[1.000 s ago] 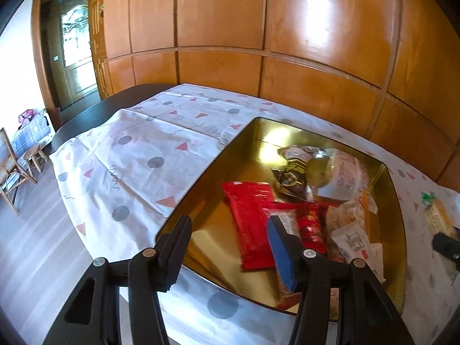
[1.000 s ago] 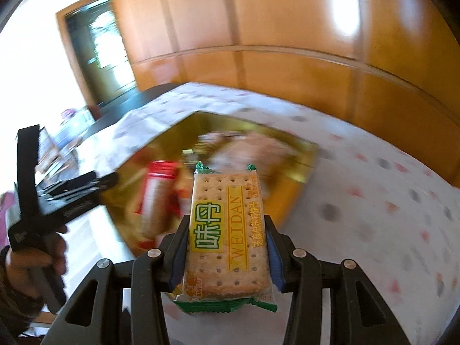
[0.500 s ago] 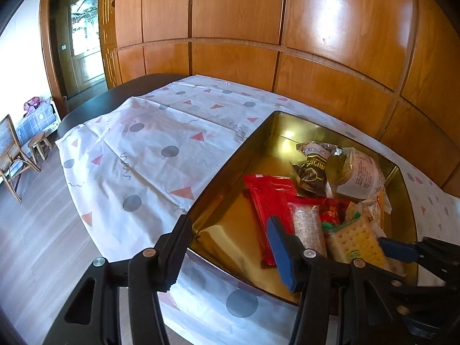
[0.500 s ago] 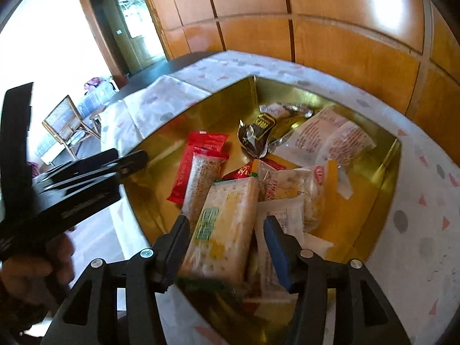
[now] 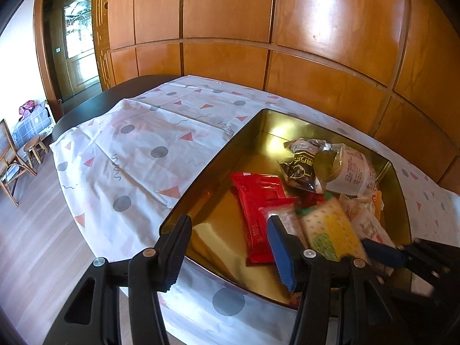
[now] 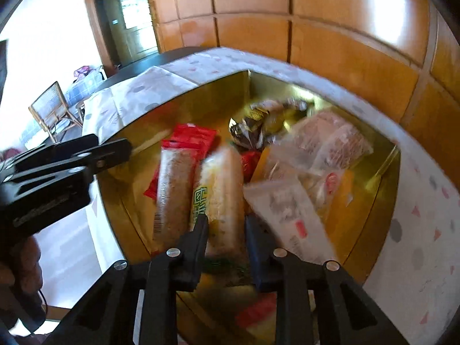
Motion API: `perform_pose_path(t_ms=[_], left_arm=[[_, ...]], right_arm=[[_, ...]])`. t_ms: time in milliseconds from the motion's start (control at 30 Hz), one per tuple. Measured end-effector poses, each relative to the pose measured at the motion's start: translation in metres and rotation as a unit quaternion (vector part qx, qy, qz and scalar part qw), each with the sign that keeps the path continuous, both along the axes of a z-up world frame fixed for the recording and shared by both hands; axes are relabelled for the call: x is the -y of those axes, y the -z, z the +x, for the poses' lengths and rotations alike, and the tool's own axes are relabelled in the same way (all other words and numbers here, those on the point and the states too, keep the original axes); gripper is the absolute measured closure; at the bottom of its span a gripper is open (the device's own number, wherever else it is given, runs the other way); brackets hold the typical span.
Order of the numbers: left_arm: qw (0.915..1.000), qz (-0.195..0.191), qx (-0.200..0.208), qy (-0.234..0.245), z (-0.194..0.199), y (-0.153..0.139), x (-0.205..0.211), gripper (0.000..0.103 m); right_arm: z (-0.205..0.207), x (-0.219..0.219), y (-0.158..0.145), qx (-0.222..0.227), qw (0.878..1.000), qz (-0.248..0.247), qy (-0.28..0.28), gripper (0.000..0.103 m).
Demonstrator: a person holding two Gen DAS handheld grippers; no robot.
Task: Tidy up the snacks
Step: 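Carry the WEIDAN cracker packet into the tin and open the right tool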
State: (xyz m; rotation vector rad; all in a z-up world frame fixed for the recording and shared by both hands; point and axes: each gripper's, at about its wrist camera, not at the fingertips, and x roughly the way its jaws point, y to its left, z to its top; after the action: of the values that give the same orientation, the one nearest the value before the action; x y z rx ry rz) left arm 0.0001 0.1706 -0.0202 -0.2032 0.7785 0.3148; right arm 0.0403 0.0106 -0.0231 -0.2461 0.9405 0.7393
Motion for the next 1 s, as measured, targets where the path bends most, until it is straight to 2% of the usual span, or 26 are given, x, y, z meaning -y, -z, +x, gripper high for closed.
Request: perform_pose_path(t_ms=[400, 567, 667, 1000], left_arm=[[0.9998, 0.011, 0.004, 0.018, -0.003, -0.005, 0.014, 0.044], [0.9996, 0.013, 0.006, 0.022, -0.006, -0.008, 0.019, 0.044], [0.9996, 0.013, 0.01, 0.025, -0.008, -0.009, 0.02, 0.043], [0.9992, 0.017, 0.018, 0.031, -0.014, -0.013, 0.026, 0.037]], right_arm=[[-0.003, 0.012, 0.0, -0.008, 1.0, 0.017, 0.024, 0.075], [-0.006, 0.017, 0.001, -0.005, 0.999, 0.014, 0.036, 0.067], [-0.006, 0.02, 0.001, -0.007, 0.999, 0.014, 0.045, 0.065], [-0.018, 0.027, -0.007, 0.015, 0.998, 0.004, 0.063, 0.064]])
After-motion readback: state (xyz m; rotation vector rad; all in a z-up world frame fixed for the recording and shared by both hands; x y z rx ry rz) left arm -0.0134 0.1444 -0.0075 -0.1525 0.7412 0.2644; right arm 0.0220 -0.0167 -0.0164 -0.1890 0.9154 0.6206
